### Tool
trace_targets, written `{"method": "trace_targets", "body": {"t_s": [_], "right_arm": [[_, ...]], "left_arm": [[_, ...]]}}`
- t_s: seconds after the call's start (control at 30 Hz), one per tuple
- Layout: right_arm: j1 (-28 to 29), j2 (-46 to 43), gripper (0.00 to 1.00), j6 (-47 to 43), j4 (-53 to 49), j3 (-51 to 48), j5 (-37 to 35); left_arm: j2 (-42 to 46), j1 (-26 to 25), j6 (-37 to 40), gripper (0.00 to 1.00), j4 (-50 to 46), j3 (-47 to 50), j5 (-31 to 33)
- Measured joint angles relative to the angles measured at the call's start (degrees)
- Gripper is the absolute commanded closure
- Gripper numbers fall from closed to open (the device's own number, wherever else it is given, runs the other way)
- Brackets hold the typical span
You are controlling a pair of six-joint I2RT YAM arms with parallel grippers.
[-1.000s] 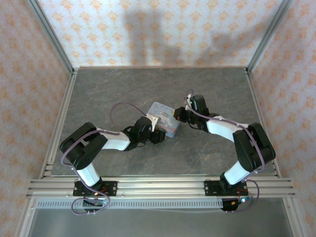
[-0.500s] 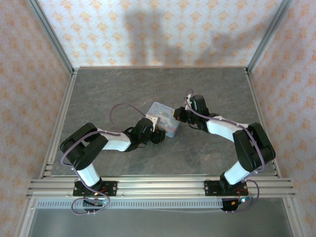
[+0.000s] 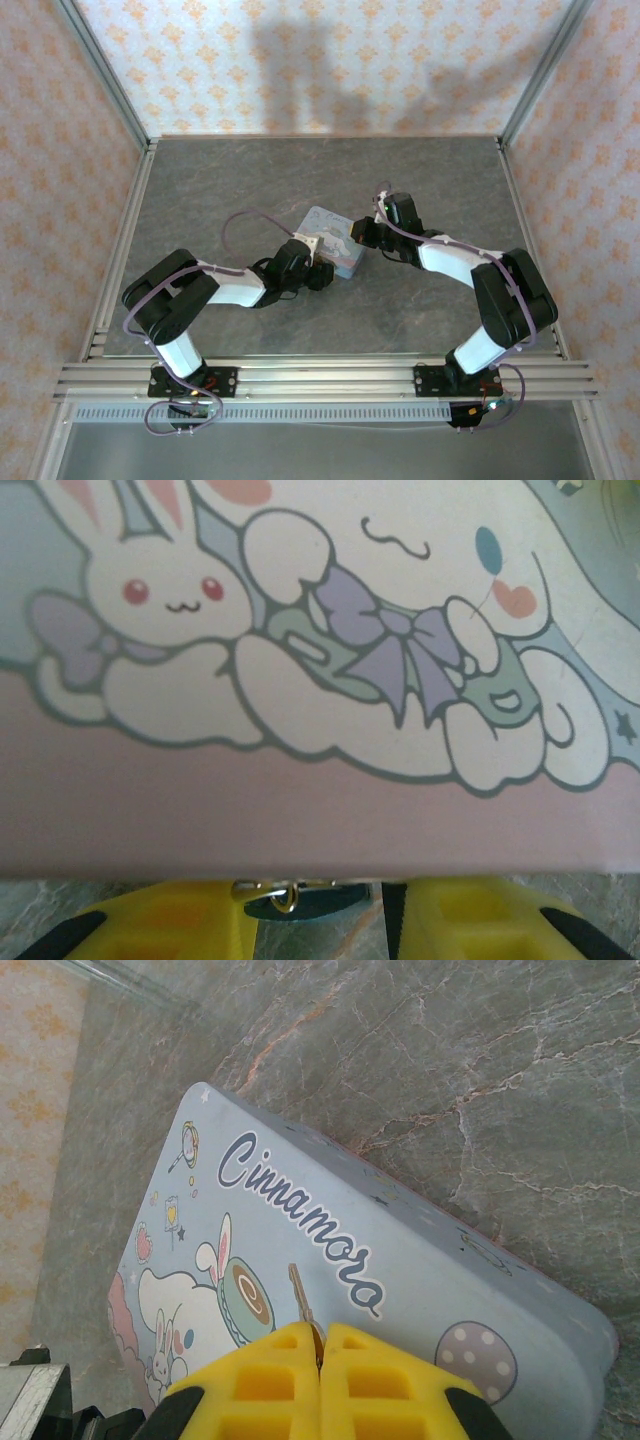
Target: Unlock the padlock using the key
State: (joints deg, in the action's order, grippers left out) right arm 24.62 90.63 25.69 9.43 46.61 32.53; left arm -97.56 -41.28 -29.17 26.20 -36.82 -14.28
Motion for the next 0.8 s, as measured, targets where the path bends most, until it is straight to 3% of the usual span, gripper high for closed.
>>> {"method": "trace_targets", "body": {"t_s": [0.5,0.8], "right_arm": [[0.4,-1.1,1.00,-0.1,1.5,-1.1,-0.2],[0.7,-12.4,1.00,-2.3,1.4,-3.8,-1.9]], "left_arm": [[0.0,0.0,-5.1,0.75,-1.9,-1.6,-0.1],[1.1,0.0,-9.5,0.80,-4.3,-3.7,-0.3]]}}
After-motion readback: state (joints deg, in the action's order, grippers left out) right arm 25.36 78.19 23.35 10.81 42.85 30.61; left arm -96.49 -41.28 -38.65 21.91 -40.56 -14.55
